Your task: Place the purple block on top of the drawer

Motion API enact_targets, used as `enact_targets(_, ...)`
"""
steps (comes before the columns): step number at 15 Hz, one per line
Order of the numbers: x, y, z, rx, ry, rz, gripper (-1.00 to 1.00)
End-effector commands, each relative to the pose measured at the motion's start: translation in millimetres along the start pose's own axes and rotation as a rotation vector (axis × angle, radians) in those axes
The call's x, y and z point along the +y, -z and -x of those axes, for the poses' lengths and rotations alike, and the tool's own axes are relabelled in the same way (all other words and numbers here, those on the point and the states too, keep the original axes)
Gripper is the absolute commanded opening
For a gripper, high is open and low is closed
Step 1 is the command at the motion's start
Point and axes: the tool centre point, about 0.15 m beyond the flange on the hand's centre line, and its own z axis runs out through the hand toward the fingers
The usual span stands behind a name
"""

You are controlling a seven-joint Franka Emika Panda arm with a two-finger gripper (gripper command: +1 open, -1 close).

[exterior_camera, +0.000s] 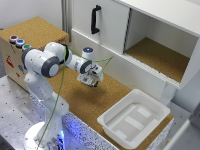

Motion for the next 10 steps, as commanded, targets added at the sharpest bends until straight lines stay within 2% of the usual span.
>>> enact_targets(1,-77.3,94.1,-12.0,0.034,0.199,0.123,-1.0)
enact_targets(5,-143.0,164.7,-25.8,0.096,0.436,0.087,-1.0)
enact_targets(10,-219.7,230.7,-42.3,0.197,0.771,-0.021,-1.0)
